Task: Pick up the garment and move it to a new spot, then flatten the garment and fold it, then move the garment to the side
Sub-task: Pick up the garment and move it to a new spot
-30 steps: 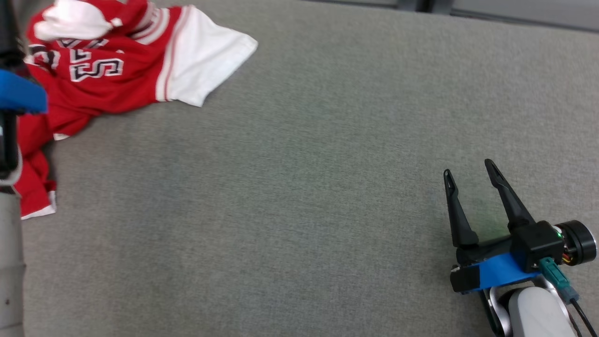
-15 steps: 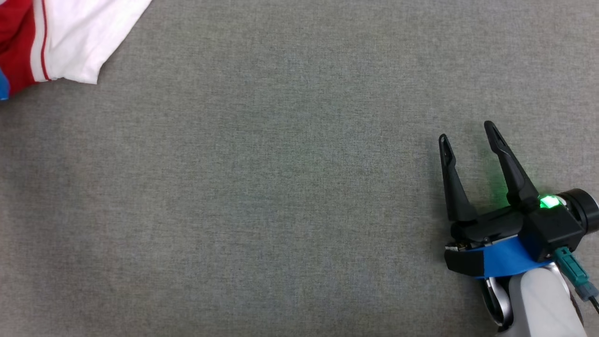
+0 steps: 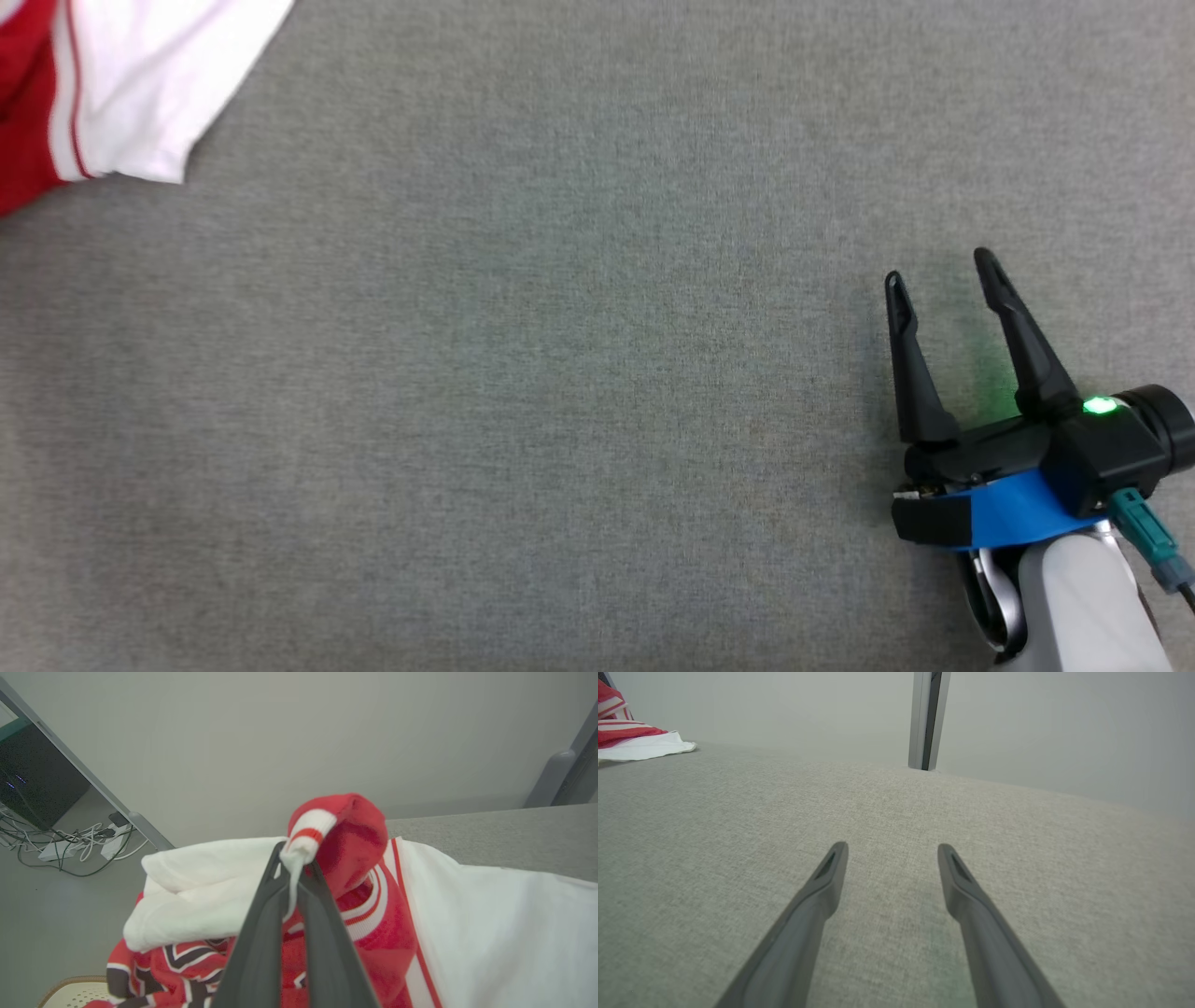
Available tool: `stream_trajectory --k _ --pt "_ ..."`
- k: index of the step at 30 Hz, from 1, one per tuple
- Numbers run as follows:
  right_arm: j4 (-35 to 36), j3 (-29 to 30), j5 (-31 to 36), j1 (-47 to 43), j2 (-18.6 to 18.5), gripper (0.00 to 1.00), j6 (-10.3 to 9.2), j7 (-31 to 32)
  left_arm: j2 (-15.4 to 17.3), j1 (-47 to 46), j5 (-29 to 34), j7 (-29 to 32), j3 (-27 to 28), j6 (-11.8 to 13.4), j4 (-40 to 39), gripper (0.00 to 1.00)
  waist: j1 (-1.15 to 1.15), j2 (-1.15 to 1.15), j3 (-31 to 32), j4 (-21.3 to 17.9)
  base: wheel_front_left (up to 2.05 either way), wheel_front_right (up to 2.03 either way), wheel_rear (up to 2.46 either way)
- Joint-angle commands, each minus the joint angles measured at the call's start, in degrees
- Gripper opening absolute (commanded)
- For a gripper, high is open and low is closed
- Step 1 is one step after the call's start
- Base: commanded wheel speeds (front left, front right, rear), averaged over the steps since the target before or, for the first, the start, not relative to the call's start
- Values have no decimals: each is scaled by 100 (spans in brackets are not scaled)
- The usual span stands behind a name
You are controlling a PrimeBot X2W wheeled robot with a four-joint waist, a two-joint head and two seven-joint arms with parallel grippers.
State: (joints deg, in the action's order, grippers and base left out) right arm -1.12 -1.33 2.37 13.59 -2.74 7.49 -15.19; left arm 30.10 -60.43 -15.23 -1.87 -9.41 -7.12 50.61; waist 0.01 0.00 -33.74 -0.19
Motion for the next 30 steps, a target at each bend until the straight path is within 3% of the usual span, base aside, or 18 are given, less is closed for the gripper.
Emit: stream_trajectory --k 1,6,17,22,26,30 --pt "-64 -18 -22 27 -26 100 1 4 -7 -129 -46 -99 -35 -33 17 0 -1 0 127 -27 0 0 0" --pt "-339 -14 -256 -109 -26 100 1 1 -189 -211 -439 -295 -492 -37 -198 0 -1 0 955 -143 0 0 0" --pt "-707 281 -593 -797 -26 100 1 1 -455 -334 -1531 -35 -2209 -38 -1718 0 -1 0 2618 -516 0 0 0" --pt "-745 403 -700 -990 -27 100 1 1 -962 -678 -2082 -6 -2537 -38 -2193 0 -1 0 2945 -770 0 0 0" --pt "-725 525 -765 -1001 -25 100 1 1 -1482 -974 -2517 -120 -2497 -38 -2381 0 -1 0 2902 -899 0 0 0" --pt "-701 648 -841 -888 -24 100 1 1 -1700 -883 -2670 -239 -2518 -34 -2179 0 -1 0 2747 -1027 0 0 0"
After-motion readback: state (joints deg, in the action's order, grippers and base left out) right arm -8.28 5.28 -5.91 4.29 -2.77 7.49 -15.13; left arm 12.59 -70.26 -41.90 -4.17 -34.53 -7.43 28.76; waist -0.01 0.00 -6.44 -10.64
